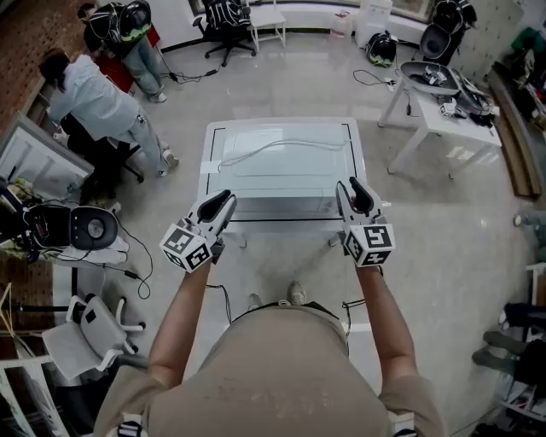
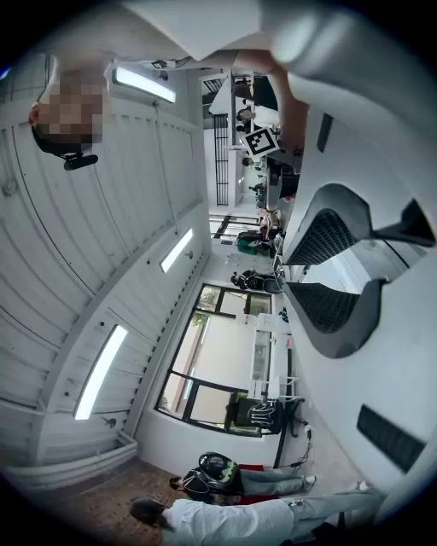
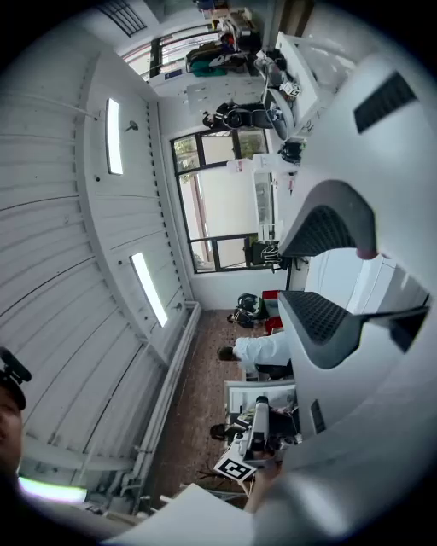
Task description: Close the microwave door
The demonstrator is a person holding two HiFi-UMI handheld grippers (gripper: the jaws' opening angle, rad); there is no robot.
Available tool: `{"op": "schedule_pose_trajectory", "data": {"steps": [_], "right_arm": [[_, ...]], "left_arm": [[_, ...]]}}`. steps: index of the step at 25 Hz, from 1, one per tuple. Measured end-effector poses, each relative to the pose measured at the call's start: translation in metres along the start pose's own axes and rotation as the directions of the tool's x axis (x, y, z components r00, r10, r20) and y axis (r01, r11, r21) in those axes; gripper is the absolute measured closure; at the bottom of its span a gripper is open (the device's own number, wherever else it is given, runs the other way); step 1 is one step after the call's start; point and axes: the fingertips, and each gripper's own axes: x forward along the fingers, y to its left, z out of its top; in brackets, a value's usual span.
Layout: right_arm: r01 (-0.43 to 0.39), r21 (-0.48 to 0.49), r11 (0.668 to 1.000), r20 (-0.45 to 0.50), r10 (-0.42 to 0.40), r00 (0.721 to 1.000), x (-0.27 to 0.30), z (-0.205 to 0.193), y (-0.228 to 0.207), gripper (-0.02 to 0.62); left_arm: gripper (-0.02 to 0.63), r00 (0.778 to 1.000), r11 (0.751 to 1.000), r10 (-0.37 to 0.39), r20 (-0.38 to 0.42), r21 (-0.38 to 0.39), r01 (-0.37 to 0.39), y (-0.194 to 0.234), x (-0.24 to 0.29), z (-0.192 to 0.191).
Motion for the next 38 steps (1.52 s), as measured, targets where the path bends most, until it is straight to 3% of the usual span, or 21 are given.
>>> {"op": "schedule_pose_trajectory", "data": {"steps": [5, 18, 38], "right_arm": [[-0.075, -0.025, 0.997, 0.040, 0.076, 0.996, -0.010, 0.024, -0.002, 0.480], [-0.141, -0.074, 0.987, 0.028, 0.144, 0.989, -0.025, 0.023, -0.014, 0.480], [-0.106, -0.063, 0.992, 0.025, 0.108, 0.994, -0.024, 0.027, -0.003, 0.482]], "left_arm": [[0.552, 0.999, 0.999, 0.028, 0.031, 0.032, -0.029, -0.003, 0.009, 0.018], [0.552, 0.996, 0.998, 0.067, 0.060, 0.013, -0.068, -0.020, 0.013, 0.014], [0.552, 0.998, 0.999, 0.028, 0.055, 0.012, -0.029, -0.012, 0.011, 0.018]]}}
